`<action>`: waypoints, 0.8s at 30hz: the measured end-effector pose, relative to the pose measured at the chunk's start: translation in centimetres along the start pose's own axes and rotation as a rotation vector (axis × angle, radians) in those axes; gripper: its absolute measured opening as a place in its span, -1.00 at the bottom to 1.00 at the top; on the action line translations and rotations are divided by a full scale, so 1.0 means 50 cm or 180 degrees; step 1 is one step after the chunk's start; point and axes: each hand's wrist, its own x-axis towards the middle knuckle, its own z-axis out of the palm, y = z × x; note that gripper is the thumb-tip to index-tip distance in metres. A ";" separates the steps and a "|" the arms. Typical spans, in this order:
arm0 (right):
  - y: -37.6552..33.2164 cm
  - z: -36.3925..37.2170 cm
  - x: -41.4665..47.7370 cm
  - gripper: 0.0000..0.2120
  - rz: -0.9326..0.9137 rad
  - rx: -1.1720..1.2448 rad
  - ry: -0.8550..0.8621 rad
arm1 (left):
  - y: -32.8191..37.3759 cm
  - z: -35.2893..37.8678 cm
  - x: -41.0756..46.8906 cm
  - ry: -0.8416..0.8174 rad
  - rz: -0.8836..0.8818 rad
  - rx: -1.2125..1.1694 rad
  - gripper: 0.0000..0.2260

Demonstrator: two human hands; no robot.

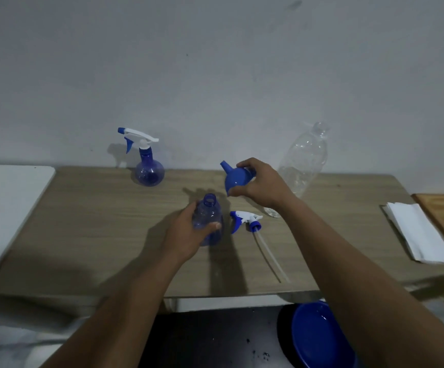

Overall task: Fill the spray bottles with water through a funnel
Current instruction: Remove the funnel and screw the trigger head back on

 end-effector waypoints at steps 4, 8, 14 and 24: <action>0.049 0.052 0.033 -0.40 0.0247 0.0159 0.0060 | -0.008 0.008 -0.004 0.0012 0.0048 -0.0113 -0.53; 0.094 0.102 0.075 -0.37 0.0358 0.0133 0.0156 | -0.014 0.011 -0.003 0.0038 0.0126 -0.0187 -0.46; 0.145 0.150 0.116 -0.32 0.0440 -0.0229 0.0002 | -0.029 0.022 0.000 0.0110 0.0057 -0.0404 -0.44; 0.159 0.145 0.110 -0.16 0.0634 -0.0425 -0.0220 | -0.023 0.020 -0.002 0.0116 -0.0006 -0.0465 -0.46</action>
